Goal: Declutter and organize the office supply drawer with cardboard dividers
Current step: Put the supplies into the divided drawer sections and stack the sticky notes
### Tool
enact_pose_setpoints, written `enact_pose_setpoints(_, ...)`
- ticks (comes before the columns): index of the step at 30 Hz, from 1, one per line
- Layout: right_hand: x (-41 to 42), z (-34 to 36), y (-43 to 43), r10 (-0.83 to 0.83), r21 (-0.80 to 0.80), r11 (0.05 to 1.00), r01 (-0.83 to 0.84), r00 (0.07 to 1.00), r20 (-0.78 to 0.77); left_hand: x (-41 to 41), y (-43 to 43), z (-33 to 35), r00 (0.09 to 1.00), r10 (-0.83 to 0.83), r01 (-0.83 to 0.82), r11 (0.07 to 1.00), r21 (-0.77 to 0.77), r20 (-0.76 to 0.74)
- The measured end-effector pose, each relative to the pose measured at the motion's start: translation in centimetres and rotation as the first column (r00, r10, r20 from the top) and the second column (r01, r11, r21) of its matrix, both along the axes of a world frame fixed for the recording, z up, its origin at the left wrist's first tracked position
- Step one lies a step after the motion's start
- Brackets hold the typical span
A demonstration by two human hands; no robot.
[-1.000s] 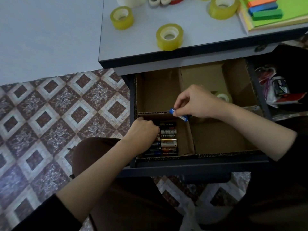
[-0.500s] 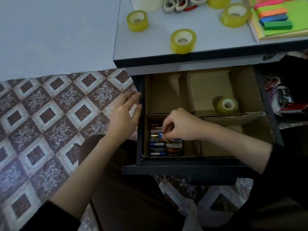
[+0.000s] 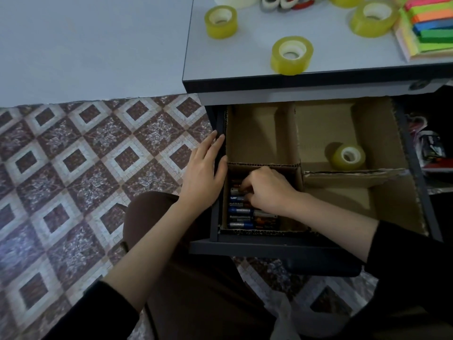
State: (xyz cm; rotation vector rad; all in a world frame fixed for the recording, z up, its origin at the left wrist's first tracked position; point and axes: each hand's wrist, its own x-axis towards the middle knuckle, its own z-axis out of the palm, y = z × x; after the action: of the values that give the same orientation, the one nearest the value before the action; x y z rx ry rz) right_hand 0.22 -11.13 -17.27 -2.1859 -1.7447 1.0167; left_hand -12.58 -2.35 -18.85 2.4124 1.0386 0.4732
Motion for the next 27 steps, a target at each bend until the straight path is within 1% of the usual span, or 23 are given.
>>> enact_pose_setpoints(3,0.2,-0.1,-0.5,-0.025,-0.045,0.999,0.027,0.998,0.054,0.0,0.0,-0.2,1.000,0.004,-0.004,1.000,-0.005,0.017)
enact_pose_setpoints(8,-0.1,-0.6,-0.9,-0.072,-0.069,0.995,0.071,0.997,-0.014,0.0,0.0,-0.3,1.000,0.001,-0.001,1.000,-0.013,0.026)
enact_pose_setpoints(13,0.0,-0.2,-1.1,-0.081,-0.075,0.994,0.079,0.997,-0.020,0.0,-0.1,-0.1,1.000,0.003,-0.003,1.000,-0.018,0.019)
enact_pose_setpoints(18,0.4,0.4,-1.4,-0.101,-0.059,0.993,0.100,0.995,-0.011,-0.1,-0.1,0.2,1.000,-0.003,0.004,1.000,0.011,-0.004)
enact_pose_setpoints(20,0.5,0.8,-1.6,-0.108,-0.046,0.993,0.108,0.994,-0.010,-0.1,-0.1,0.5,1.000,-0.015,0.015,1.000,0.005,-0.017)
enact_pose_setpoints(23,0.6,1.5,-2.0,-0.108,-0.022,0.994,0.108,0.994,-0.017,-0.2,-0.1,1.2,0.997,-0.029,0.028,0.999,-0.016,-0.077)
enact_pose_setpoints(25,0.8,2.2,-2.3,-0.109,0.033,0.993,0.109,0.994,-0.029,-0.3,0.1,1.7,0.992,-0.032,0.028,0.999,-0.031,-0.123)
enact_pose_setpoints(27,1.0,3.2,-2.6,-0.112,0.107,0.987,0.117,0.993,-0.046,-0.5,0.4,2.4,0.989,-0.032,0.032,0.999,-0.003,-0.145)
